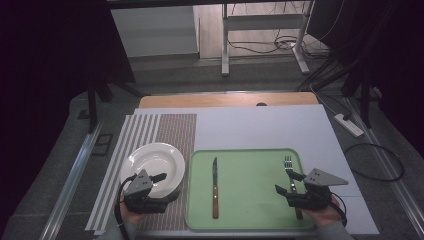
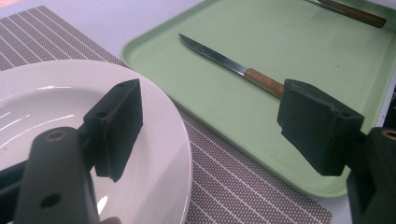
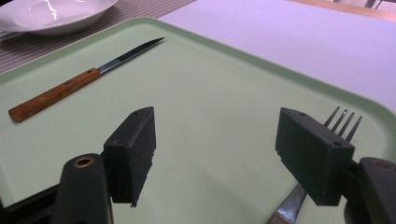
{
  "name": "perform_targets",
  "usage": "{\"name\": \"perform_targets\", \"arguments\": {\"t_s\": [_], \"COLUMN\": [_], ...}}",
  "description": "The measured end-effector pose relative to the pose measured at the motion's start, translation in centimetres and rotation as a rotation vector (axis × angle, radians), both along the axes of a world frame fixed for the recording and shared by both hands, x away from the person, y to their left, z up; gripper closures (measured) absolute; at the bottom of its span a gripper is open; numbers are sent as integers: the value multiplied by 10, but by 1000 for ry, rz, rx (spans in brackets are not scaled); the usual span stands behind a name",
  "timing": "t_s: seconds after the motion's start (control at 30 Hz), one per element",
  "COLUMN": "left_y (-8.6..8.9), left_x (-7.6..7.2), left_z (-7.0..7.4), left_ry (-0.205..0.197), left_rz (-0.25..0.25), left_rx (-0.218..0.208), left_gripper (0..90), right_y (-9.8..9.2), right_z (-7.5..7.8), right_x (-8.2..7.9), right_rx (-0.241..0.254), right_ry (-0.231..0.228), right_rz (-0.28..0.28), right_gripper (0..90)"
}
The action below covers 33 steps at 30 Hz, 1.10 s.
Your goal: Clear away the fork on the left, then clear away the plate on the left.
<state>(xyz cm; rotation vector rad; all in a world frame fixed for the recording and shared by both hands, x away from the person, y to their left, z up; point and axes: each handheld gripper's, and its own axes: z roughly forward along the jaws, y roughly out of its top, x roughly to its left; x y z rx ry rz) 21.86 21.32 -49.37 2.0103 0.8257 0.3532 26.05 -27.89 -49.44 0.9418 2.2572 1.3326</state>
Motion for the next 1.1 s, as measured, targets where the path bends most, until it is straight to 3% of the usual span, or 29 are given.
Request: {"name": "perform_targets", "arguments": {"t_s": [0.4,0.67,0.93,1.1], "left_y": [9,9,7,7], "left_x": [3,3,4,4], "left_z": [4,5,3,2], "left_ry": [14,21,30,30], "left_rz": [47,40,29,24], "left_rx": [-23,-27,-34,-36], "left_gripper": [236,236,233,232], "right_y": [0,3,34,57], "right_z": [-1,2,18,24], "right_x": [-5,-7,-1,6], "right_rx": [-18,-5,5,9], "right_ry": [-5,-21,-23,5], "right_rz": [10,18,86,140], "right_gripper": [298,321,357,467]}}
